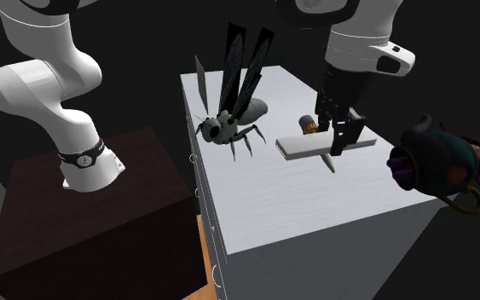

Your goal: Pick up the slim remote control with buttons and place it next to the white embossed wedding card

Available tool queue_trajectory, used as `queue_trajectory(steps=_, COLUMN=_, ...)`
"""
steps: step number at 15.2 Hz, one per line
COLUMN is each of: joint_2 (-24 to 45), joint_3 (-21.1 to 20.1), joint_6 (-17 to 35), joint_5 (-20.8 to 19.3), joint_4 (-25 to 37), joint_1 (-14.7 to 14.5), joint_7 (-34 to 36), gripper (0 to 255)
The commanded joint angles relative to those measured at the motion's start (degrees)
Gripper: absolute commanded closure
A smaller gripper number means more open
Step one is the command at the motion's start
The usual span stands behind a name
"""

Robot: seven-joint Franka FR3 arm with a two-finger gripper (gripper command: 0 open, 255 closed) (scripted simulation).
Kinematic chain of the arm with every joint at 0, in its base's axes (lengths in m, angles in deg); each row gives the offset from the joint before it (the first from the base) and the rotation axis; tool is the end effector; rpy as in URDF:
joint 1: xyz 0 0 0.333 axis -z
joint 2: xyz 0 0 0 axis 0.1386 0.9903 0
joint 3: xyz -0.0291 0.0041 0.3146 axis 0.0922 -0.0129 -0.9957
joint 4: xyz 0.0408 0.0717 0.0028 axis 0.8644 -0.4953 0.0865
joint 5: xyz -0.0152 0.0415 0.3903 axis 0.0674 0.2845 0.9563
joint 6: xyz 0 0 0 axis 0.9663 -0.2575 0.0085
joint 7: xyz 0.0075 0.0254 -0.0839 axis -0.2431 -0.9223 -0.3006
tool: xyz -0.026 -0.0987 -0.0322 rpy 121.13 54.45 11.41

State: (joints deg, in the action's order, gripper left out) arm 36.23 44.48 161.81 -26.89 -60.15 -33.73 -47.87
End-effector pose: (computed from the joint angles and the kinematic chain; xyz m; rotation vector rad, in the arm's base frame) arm 0.5092 0.4850 0.4242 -2.6110 -1.7188 0.0196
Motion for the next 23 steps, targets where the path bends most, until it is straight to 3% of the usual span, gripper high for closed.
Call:
queue_trajectory(steps=1, joint_2=-0.54, joint_3=-0.13, joint_6=-1.5, joint_5=0.23, joint_4=1.0, joint_1=0.01, joint_7=-0.15, gripper=255)
queue_trajectory(steps=12, joint_2=-0.55, joint_3=-0.36, joint_6=-9.97, joint_5=0.44, joint_4=9.6, joint_1=-1.02, joint_7=-0.57, gripper=255)
queue_trajectory(steps=22, joint_2=1.78, joint_3=-0.23, joint_6=-19.09, joint_5=-0.26, joint_4=21.17, joint_1=-3.1, joint_7=-0.88, gripper=255)
queue_trajectory(steps=23, joint_2=-0.98, joint_3=-0.73, joint_6=-17.36, joint_5=0.5, joint_4=16.68, joint_1=-2.56, joint_7=-0.05, gripper=255)
